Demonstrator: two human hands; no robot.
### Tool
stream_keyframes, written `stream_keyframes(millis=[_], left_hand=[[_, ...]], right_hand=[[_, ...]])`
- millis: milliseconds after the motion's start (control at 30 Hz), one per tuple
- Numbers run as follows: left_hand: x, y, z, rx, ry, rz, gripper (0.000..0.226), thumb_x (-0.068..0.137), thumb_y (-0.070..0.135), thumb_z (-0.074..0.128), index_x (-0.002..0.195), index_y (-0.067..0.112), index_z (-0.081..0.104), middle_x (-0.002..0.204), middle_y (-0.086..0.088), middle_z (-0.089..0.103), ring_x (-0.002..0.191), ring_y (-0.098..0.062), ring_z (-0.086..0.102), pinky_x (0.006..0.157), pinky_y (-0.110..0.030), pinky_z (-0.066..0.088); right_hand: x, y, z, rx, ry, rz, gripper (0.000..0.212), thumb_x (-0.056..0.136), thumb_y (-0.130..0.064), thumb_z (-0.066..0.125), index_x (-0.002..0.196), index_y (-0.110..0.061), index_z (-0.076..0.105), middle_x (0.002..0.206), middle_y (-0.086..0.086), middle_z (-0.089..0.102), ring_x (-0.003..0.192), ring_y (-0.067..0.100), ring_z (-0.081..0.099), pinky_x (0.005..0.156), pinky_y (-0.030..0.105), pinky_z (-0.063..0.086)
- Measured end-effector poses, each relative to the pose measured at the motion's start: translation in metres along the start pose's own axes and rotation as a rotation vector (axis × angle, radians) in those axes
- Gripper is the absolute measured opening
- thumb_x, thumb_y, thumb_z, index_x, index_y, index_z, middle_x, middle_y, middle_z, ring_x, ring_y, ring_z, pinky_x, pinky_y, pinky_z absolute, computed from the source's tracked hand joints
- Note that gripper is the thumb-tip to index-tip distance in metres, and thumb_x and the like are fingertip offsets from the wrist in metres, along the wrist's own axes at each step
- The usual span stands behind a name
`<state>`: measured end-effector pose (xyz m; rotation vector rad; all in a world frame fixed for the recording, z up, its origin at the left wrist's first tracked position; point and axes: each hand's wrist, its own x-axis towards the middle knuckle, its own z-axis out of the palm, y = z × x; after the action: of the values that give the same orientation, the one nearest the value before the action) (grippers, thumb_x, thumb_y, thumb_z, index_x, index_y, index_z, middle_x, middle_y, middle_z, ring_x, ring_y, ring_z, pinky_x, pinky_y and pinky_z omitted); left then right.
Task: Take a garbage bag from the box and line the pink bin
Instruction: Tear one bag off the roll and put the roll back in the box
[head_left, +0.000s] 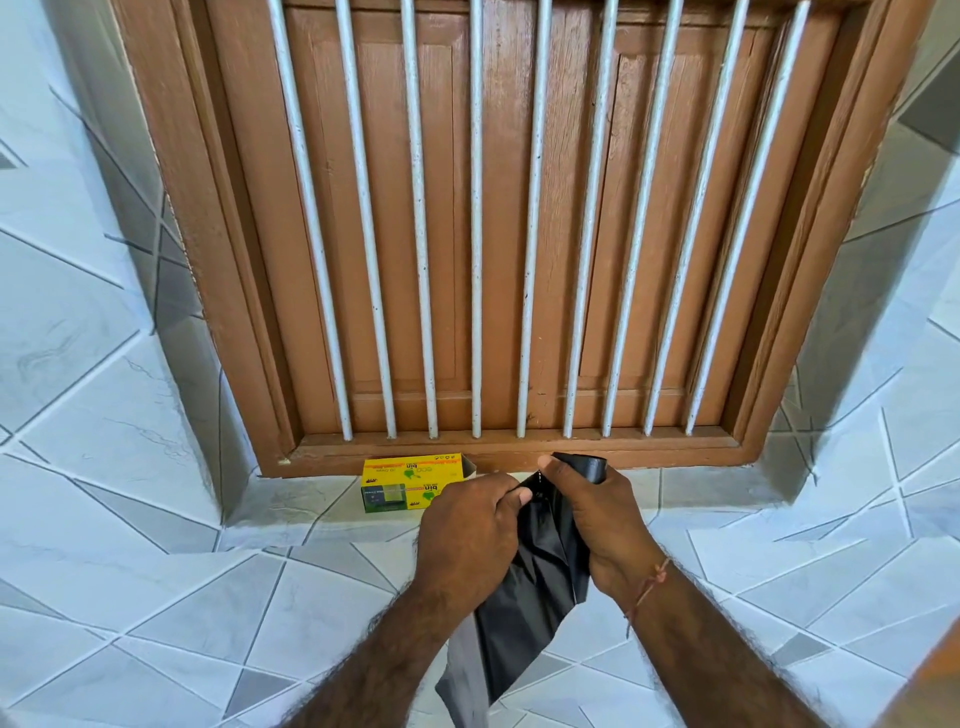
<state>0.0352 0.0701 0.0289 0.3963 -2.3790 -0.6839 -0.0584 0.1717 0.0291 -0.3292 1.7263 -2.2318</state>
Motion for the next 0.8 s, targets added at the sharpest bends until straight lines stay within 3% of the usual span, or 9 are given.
stream_keyframes(millis=[200,267,333,400,467,533,600,700,800], left_hand=[[-0.005,-0.035,-0.036,-0.120,0.157,-0.137,0.025,0.092,0.026,0.057,0.070,0.015,0.061,0.062,0.003,0.060,0.063,-0.022,0.055,0.061,-0.036,0.044],[-0.004,-0.066,-0.056,-0.066,0.049,-0.194,0.032,0.092,0.027,0.057,0.061,0.021,0.055,0.058,0.004,0.056,0.063,-0.021,0.054,0.061,-0.035,0.041],[-0.007,-0.087,-0.067,0.091,-0.183,-0.239,0.031,0.093,0.033,0.056,0.062,0.028,0.056,0.066,0.006,0.061,0.069,-0.018,0.059,0.064,-0.032,0.043],[-0.011,-0.096,-0.068,0.214,-0.333,-0.277,0.019,0.091,0.045,0.055,0.085,0.031,0.068,0.093,0.005,0.072,0.084,-0.016,0.064,0.075,-0.030,0.050],[-0.010,-0.094,-0.062,0.293,-0.369,-0.285,0.033,0.088,0.055,0.053,0.113,0.036,0.065,0.119,0.008,0.069,0.103,-0.017,0.064,0.088,-0.032,0.050],[-0.004,-0.087,-0.051,0.367,-0.370,-0.237,0.046,0.087,0.059,0.051,0.128,0.037,0.056,0.132,0.010,0.062,0.115,-0.017,0.060,0.096,-0.034,0.048],[0.008,-0.077,-0.038,0.461,-0.362,-0.139,0.047,0.088,0.054,0.053,0.132,0.037,0.051,0.135,0.008,0.059,0.118,-0.020,0.058,0.095,-0.035,0.048],[0.031,-0.068,-0.020,0.572,-0.343,-0.022,0.038,0.089,0.038,0.056,0.126,0.035,0.049,0.128,-0.002,0.055,0.105,-0.030,0.063,0.084,-0.041,0.055],[0.054,-0.063,-0.008,0.660,-0.374,0.047,0.043,0.084,0.027,0.063,0.124,0.029,0.050,0.130,-0.009,0.046,0.095,-0.036,0.065,0.072,-0.040,0.054]], right_hand=[[0.036,-0.018,-0.063,0.156,0.331,0.148,0.043,0.074,-0.020,0.077,0.106,0.003,0.060,0.081,0.022,0.063,0.066,0.032,0.062,0.064,0.046,0.058],[0.044,-0.023,-0.091,0.206,0.349,0.115,0.049,0.069,-0.030,0.080,0.106,-0.003,0.063,0.086,0.020,0.064,0.063,0.030,0.064,0.062,0.043,0.057],[0.049,-0.024,-0.106,0.260,0.324,0.132,0.050,0.063,-0.041,0.083,0.098,-0.012,0.064,0.080,0.014,0.064,0.058,0.027,0.065,0.061,0.044,0.057],[0.045,-0.025,-0.108,0.340,0.236,0.198,0.035,0.069,-0.041,0.078,0.086,-0.015,0.064,0.071,0.008,0.063,0.053,0.024,0.064,0.060,0.042,0.058],[0.038,-0.023,-0.102,0.441,0.097,0.274,0.012,0.073,-0.028,0.067,0.072,-0.018,0.061,0.067,0.003,0.061,0.054,0.021,0.062,0.062,0.036,0.057],[0.034,-0.016,-0.096,0.484,-0.032,0.298,0.004,0.067,-0.017,0.059,0.068,-0.019,0.056,0.073,0.003,0.057,0.066,0.024,0.057,0.069,0.038,0.055],[0.031,-0.009,-0.090,0.461,-0.103,0.285,0.014,0.069,-0.010,0.057,0.081,-0.017,0.054,0.082,0.008,0.053,0.078,0.029,0.055,0.079,0.047,0.054],[0.031,-0.002,-0.078,0.401,-0.113,0.277,0.024,0.079,-0.005,0.062,0.100,-0.012,0.053,0.095,0.012,0.052,0.100,0.036,0.051,0.100,0.054,0.044],[0.029,0.001,-0.071,0.357,-0.148,0.210,0.024,0.071,-0.006,0.073,0.088,-0.014,0.059,0.089,0.012,0.057,0.093,0.029,0.054,0.091,0.044,0.045]])
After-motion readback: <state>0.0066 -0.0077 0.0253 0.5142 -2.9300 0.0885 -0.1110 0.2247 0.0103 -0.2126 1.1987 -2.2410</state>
